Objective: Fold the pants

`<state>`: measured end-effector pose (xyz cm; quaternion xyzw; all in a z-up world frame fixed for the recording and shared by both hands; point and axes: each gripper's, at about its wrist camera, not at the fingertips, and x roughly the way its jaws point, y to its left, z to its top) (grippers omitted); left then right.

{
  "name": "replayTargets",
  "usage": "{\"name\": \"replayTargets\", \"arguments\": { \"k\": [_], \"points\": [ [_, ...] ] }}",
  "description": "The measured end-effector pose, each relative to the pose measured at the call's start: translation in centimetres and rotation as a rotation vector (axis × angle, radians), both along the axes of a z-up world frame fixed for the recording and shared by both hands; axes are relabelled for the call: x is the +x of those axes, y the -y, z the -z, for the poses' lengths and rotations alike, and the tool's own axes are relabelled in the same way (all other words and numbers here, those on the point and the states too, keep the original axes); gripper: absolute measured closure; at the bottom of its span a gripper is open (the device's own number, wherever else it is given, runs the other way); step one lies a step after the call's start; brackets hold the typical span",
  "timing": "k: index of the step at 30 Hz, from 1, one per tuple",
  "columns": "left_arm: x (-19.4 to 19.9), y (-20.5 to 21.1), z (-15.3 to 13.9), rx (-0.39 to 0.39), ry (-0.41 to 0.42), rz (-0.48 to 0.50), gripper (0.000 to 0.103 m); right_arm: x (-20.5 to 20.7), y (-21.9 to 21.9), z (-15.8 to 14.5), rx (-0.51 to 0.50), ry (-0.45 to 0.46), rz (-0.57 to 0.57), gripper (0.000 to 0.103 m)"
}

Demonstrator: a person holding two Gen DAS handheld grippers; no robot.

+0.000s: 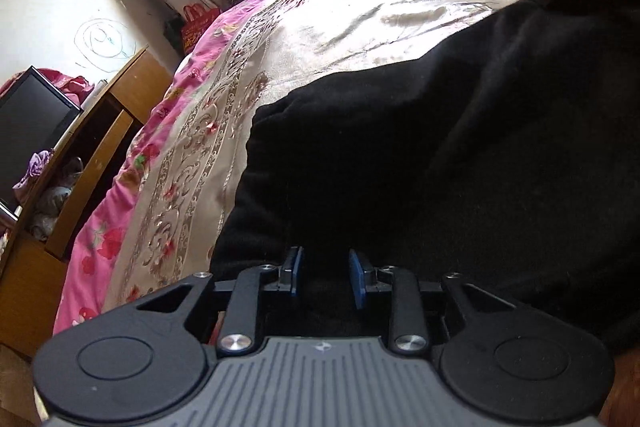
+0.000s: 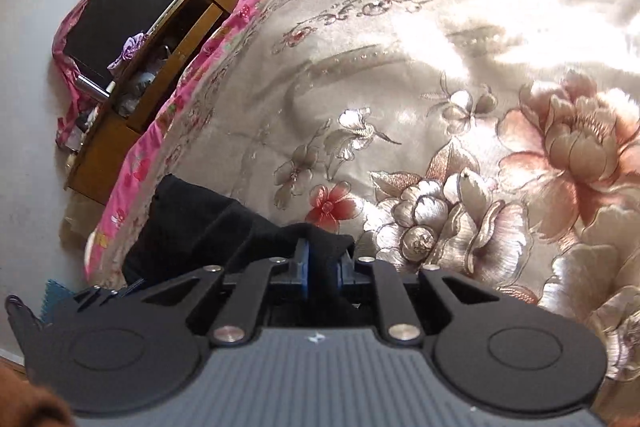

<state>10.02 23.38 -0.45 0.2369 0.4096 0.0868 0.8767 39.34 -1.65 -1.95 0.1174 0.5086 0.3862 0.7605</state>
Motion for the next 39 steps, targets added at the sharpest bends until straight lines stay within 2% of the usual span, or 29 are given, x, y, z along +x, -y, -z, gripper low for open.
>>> {"name": "replayTargets", "arguments": {
  "k": [4, 6, 7, 9, 11, 14, 15, 16, 18, 21, 23, 25, 28, 32, 35, 37, 39],
  "points": [
    [-2.5, -0.3, -0.6, 0.006, -0.011, -0.009, 0.061, -2.4, 0.0, -2.3, -0.082, 0.165, 0.028, 0.081],
    [-3.0, -0.7, -1.2, 0.023, 0.012, -0.035, 0.061, -4.2, -0.1, -3.6, -0.130, 0.275, 0.039, 0.080],
    [-3.1, -1.0, -1.6, 0.012, 0.030, -0.042, 0.061, -5.6, -0.3, -4.3, -0.149, 0.342, 0.029, 0.080],
    [-3.0, -1.4, -2.3, -0.023, 0.071, -0.041, 0.061, -8.2, -0.3, -5.3, -0.133, 0.411, 0.005, 0.079],
    [-2.9, -1.0, -2.4, -0.019, 0.124, 0.006, 0.061, -10.7, -0.4, -5.2, -0.076, 0.372, -0.033, 0.078],
    [-2.5, 0.2, -2.2, -0.040, 0.171, 0.082, 0.061, -13.9, -1.7, -2.6, 0.005, 0.208, -0.094, 0.079],
    [-2.6, 0.6, -2.0, -0.059, 0.164, 0.099, 0.061, -14.9, -2.1, -1.4, 0.007, 0.158, -0.087, 0.078],
    [-2.7, 1.0, -1.6, -0.069, 0.122, 0.119, 0.060, -15.7, -2.4, 0.1, -0.010, 0.097, -0.069, 0.076],
    [-3.7, 2.1, -0.4, -0.029, 0.064, 0.140, 0.061, -17.5, -1.9, 2.9, -0.027, -0.037, -0.034, 0.079],
    [-6.1, 3.6, -0.1, 0.007, 0.075, 0.186, 0.067, -20.5, 1.8, 2.0, 0.040, -0.017, 0.091, 0.079],
    [-7.5, 5.1, -0.8, 0.012, 0.117, 0.229, 0.066, -23.0, 5.9, 0.3, 0.073, 0.024, 0.236, 0.077],
    [-8.4, 7.3, -1.8, -0.032, 0.152, 0.265, 0.066, -26.1, 10.9, -0.8, 0.073, 0.061, 0.402, 0.076],
    [-9.1, 11.5, -2.8, -0.114, 0.183, 0.380, 0.060, -30.7, 19.2, -1.1, 0.047, 0.102, 0.710, 0.063],
    [-9.6, 18.7, -2.8, -0.111, 0.187, 0.573, 0.059, -35.2, 28.9, 0.9, 0.066, 0.100, 1.095, 0.062],
    [-9.5, 23.7, -2.6, -0.119, 0.156, 0.692, 0.058, -35.8, 33.4, 3.1, 0.178, 0.055, 1.251, 0.062],
    [-9.5, 26.5, -2.5, -0.093, 0.148, 0.747, 0.058, -35.4, 35.1, 4.6, 0.279, 0.042, 1.303, 0.064],
    [-9.2, 28.6, -2.3, -0.085, 0.133, 0.784, 0.058, -34.4, 35.7, 5.7, 0.338, 0.035, 1.332, 0.063]
  ]
}}
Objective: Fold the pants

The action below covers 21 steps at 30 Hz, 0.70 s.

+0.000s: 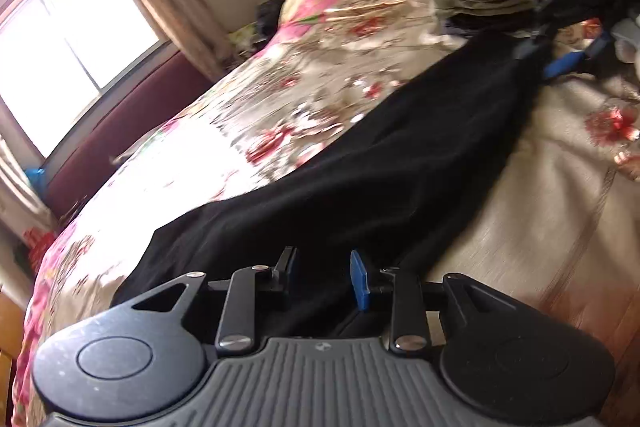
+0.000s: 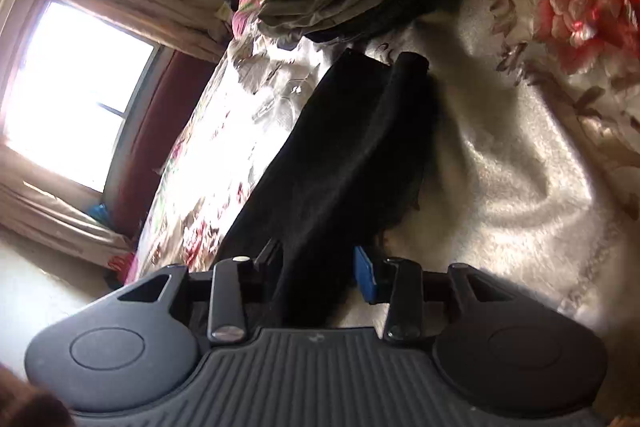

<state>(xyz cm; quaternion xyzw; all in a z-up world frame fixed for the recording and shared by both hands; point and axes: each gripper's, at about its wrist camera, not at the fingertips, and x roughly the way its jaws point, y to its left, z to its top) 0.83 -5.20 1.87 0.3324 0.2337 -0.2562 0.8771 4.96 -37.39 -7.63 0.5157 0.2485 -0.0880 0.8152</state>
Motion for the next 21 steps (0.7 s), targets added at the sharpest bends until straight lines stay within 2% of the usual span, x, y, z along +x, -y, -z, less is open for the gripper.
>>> {"name": "replayTargets", "arguments": {
  "k": [4, 9, 13, 16, 17, 18, 20, 21],
  "points": [
    [1.1, 2.0, 0.3, 0.003, -0.017, 0.009, 0.058, 2.0, -0.2, 1.2, 0.052, 0.014, 0.037, 0.064],
    [1.9, 2.5, 0.8, -0.057, -0.042, -0.002, 0.058, 2.7, 0.5, 2.0, 0.106, 0.045, 0.087, 0.064],
    [1.8, 2.5, 1.0, -0.106, -0.069, 0.009, 0.058, 0.4, -0.2, 1.8, 0.046, 0.058, 0.108, 0.063],
    [2.0, 3.2, 2.4, -0.107, -0.118, 0.025, 0.058, 2.2, -0.2, 2.1, 0.047, 0.063, 0.118, 0.062],
    [1.9, 3.6, 2.9, -0.095, -0.109, 0.025, 0.059, 2.9, 0.0, 2.3, 0.068, 0.069, 0.120, 0.070],
    [1.8, 3.8, 3.2, -0.087, -0.096, 0.025, 0.059, 3.5, 0.2, 2.5, 0.095, 0.056, 0.127, 0.090],
    [1.4, 3.9, 3.1, -0.079, -0.083, 0.026, 0.059, 3.9, 0.8, 2.7, 0.161, 0.026, 0.128, 0.092],
    [1.3, 3.6, 2.9, -0.086, -0.085, 0.028, 0.059, 3.7, 0.9, 2.3, 0.151, 0.032, 0.116, 0.092]
  ]
}}
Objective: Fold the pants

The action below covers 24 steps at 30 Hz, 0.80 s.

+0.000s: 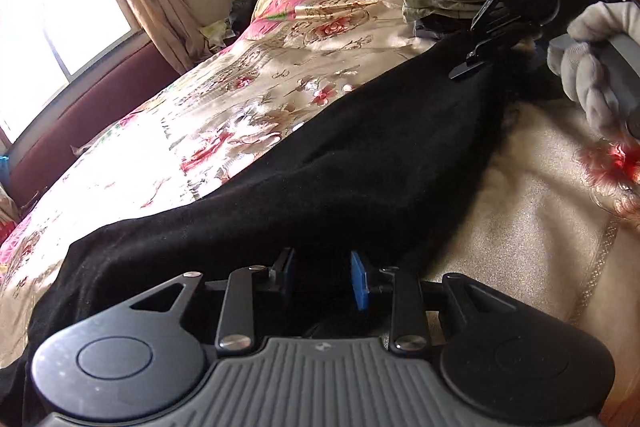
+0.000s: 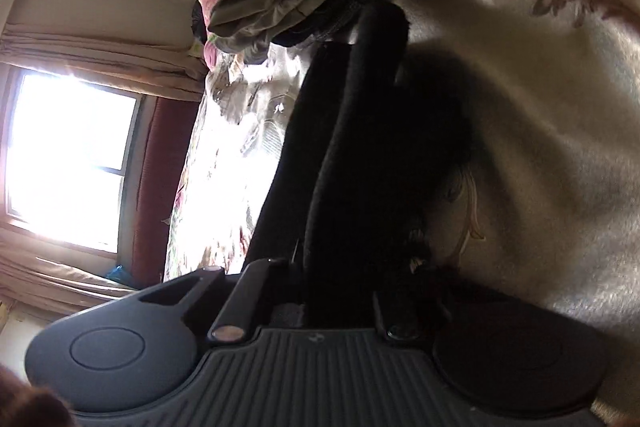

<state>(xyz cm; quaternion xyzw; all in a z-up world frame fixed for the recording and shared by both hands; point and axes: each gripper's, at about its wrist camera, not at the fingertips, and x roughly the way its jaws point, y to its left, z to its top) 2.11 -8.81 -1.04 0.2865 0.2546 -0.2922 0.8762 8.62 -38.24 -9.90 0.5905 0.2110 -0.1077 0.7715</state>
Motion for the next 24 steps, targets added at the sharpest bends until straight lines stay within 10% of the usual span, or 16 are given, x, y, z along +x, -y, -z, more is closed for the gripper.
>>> {"name": "replayTargets", "arguments": {
  "k": [7, 15, 24],
  "points": [
    [0.8, -3.2, -1.0, -0.078, -0.027, -0.094, 0.051, -0.4, -2.9, -6.4, -0.268, 0.027, -0.078, 0.092],
    [0.9, -6.3, -1.4, -0.169, -0.037, -0.138, 0.048, 4.7, -15.9, -15.1, -0.732, 0.147, -0.401, 0.092],
    [2.2, -15.0, -2.5, -0.263, -0.009, -0.330, 0.049, 9.6, -34.4, -15.7, -1.027, 0.260, -0.845, 0.092]
  ]
}}
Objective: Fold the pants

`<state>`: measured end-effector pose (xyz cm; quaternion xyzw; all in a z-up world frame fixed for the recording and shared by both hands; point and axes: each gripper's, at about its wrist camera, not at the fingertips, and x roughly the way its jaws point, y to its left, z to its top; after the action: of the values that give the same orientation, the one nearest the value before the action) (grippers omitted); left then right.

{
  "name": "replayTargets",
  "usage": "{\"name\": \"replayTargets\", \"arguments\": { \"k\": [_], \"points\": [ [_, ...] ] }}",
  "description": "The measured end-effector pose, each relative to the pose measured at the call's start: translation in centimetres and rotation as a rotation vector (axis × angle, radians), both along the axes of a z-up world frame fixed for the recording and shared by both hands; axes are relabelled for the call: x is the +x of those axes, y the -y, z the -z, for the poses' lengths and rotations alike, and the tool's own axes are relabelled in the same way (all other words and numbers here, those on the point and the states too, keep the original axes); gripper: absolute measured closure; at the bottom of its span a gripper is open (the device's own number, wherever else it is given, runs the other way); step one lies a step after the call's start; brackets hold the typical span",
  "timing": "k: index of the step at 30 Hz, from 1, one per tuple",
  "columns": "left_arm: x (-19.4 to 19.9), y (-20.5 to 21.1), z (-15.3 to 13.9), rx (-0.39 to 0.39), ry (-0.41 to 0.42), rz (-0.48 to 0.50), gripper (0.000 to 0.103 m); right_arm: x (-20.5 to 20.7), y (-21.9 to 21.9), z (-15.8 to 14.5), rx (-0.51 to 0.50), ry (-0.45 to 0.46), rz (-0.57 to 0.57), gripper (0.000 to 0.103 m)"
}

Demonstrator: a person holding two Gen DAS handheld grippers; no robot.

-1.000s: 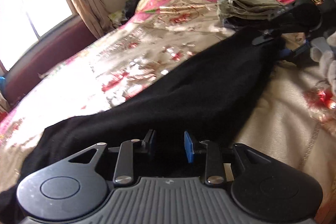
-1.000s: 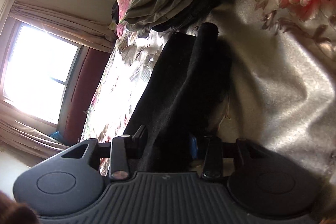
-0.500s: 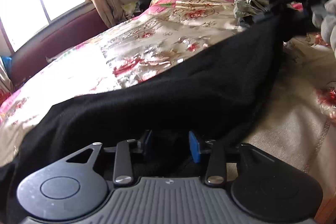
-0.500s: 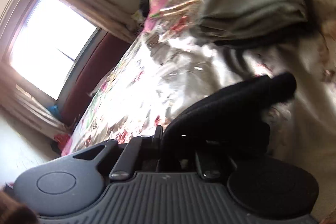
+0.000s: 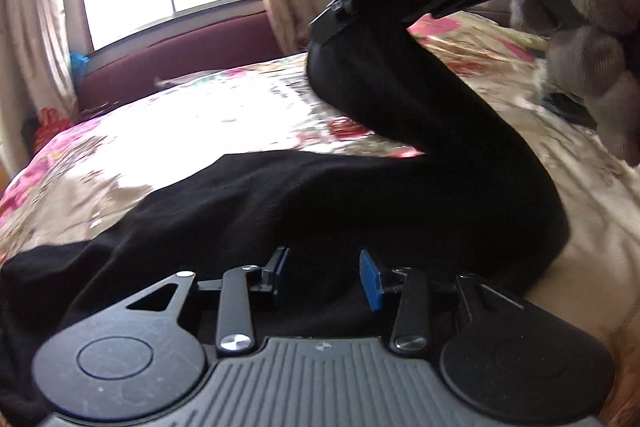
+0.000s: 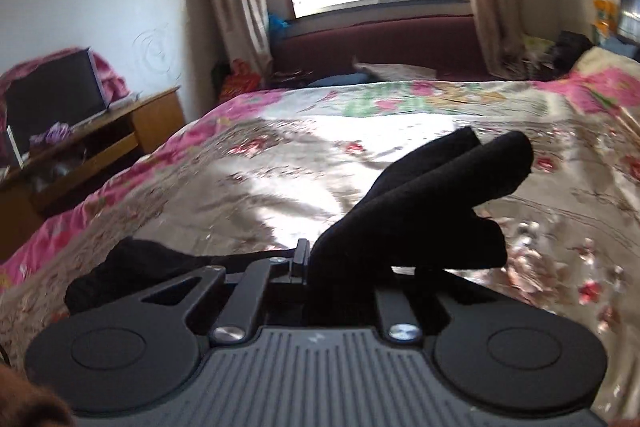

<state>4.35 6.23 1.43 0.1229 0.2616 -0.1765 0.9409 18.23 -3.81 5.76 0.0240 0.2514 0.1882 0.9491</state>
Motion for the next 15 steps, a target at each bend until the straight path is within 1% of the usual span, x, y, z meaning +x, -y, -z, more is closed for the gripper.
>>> {"name": "replayTargets", "arguments": {
  "k": [3, 7, 10, 12, 14, 15],
  "points": [
    [0.5, -3.6, 0.4, -0.035, -0.012, -0.075, 0.049, 0.6, -6.7, 1.1, -0.117, -0.001, -0.121, 0.092],
    [0.1, -8.3, 1.6, -0.112, -0.059, -0.179, 0.049, -0.1, -15.1, 2.5, -0.278, 0.050, -0.262, 0.092],
    [-0.4, -11.0, 2.4, -0.151, -0.065, -0.217, 0.049, -0.3, -19.5, 4.5, -0.318, 0.007, -0.350, 0.092],
    [-0.4, -12.1, 2.4, -0.166, -0.059, -0.233, 0.049, -0.7, -21.7, 5.7, -0.360, 0.000, -0.381, 0.092],
    [-0.3, -13.7, 2.5, -0.233, -0.074, -0.247, 0.049, -0.6, -22.9, 6.3, -0.362, -0.029, -0.379, 0.092],
    [-0.1, -14.3, 2.6, -0.253, -0.082, -0.254, 0.049, -0.5, -23.1, 6.4, -0.366, -0.038, -0.378, 0.092]
  ]
}}
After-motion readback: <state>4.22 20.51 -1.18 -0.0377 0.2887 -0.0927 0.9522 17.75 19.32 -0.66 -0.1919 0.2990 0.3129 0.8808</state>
